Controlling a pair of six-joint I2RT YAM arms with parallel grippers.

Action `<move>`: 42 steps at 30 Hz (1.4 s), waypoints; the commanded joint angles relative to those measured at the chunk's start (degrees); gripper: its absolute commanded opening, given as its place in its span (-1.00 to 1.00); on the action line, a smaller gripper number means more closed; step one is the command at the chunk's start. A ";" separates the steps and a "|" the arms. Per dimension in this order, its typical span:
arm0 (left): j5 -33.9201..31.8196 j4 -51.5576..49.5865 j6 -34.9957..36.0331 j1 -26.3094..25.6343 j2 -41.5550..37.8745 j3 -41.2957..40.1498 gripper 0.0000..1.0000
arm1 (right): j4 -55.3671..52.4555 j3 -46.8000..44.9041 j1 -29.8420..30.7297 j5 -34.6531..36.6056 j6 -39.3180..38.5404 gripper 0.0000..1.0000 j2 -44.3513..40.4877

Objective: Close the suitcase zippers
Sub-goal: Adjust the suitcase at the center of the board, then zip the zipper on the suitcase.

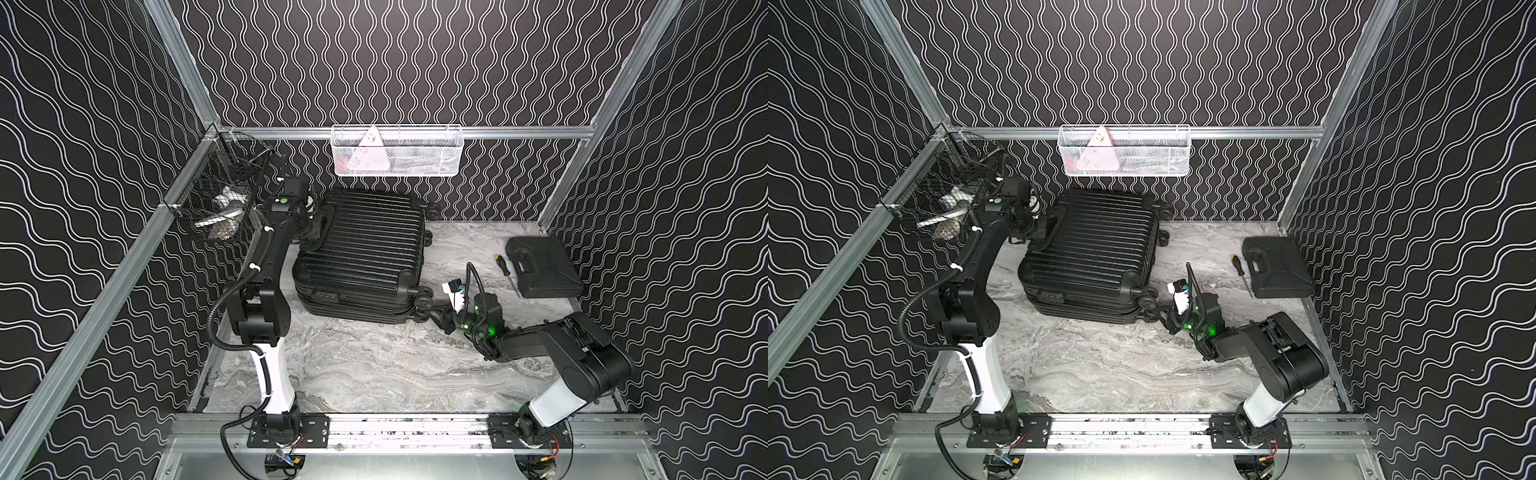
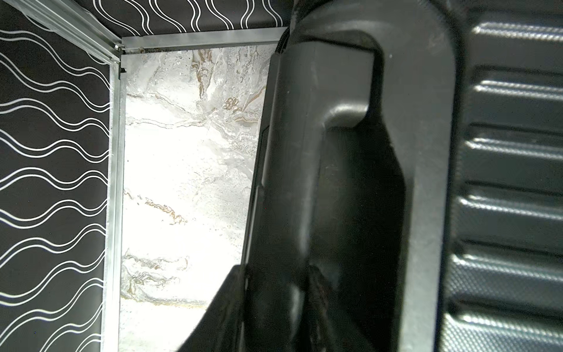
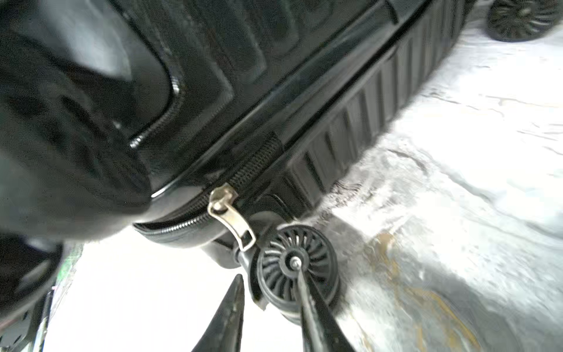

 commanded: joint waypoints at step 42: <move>2.26 -0.29 -1.37 0.84 -1.66 -3.21 -0.24 | 3.17 4.19 5.11 4.95 -3.68 -0.46 4.67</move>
